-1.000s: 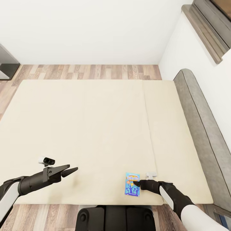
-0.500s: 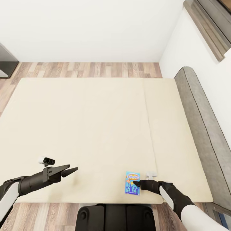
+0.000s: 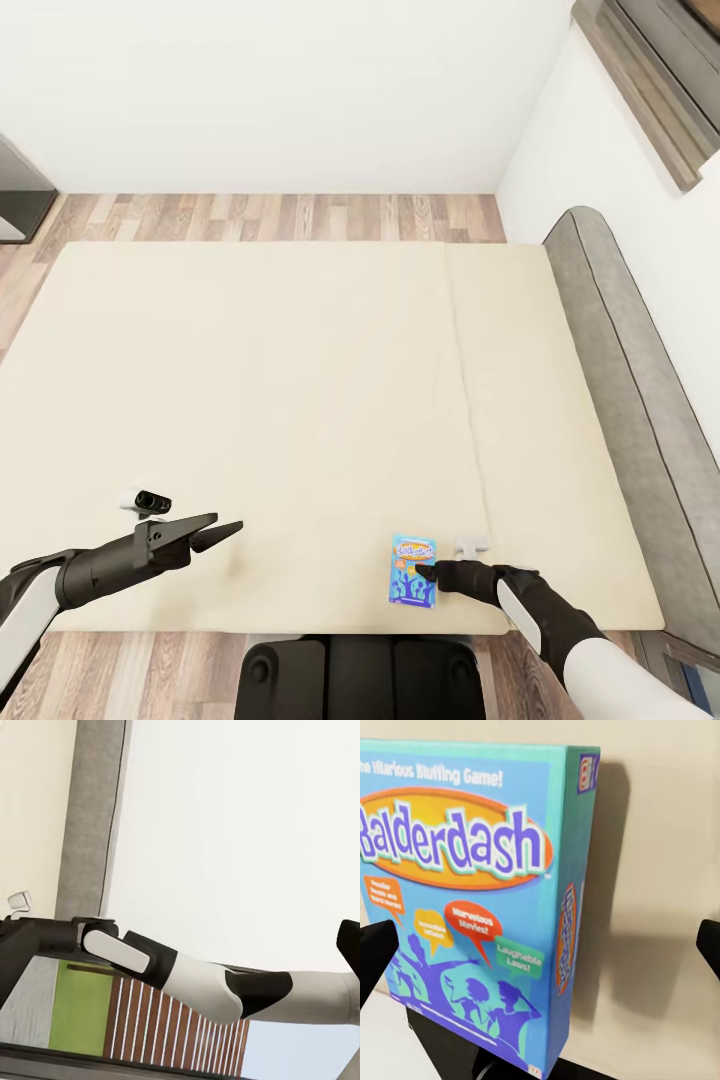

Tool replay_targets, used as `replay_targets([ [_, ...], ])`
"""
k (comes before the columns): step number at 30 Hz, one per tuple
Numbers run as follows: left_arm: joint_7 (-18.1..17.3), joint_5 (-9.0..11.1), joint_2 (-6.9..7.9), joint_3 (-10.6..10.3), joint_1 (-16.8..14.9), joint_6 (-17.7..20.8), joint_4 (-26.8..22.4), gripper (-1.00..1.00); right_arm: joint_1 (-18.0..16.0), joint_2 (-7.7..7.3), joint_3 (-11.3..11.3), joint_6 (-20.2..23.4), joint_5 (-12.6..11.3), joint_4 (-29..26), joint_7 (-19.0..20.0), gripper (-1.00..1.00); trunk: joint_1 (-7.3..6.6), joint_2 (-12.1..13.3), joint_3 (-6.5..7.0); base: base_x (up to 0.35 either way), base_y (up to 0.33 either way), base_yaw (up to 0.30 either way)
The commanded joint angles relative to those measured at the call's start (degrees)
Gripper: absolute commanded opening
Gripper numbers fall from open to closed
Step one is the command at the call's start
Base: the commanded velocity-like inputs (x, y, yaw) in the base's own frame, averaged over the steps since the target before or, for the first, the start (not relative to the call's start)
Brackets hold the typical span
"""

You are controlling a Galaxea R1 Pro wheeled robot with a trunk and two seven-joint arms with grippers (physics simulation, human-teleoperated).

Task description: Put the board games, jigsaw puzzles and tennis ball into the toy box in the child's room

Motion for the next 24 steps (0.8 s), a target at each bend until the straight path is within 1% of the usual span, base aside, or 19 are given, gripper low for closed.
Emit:
replay_targets([
  [1,-0.11,0.03,0.01,0.01,-0.02,0.25,-0.01,1.00,-0.02,-0.07,0.28,0.29,-0.44,-0.09,-0.05,1.00,0.03,-0.09,-0.06,0.000,0.000,0.000],
  [17,-0.13,0.01,0.01,0.04,-0.02,0.22,-0.01,1.00,-0.02,-0.06,0.28,0.23,-0.38,-0.09,0.00,1.00,0.03,-0.09,-0.06,0.000,0.002,0.000],
  [24,-0.13,0.01,0.01,0.04,-0.02,0.16,-0.01,1.00,0.00,-0.04,0.28,0.23,-0.36,-0.09,0.01,1.00,0.03,-0.09,-0.06,0.000,0.076,0.000],
])
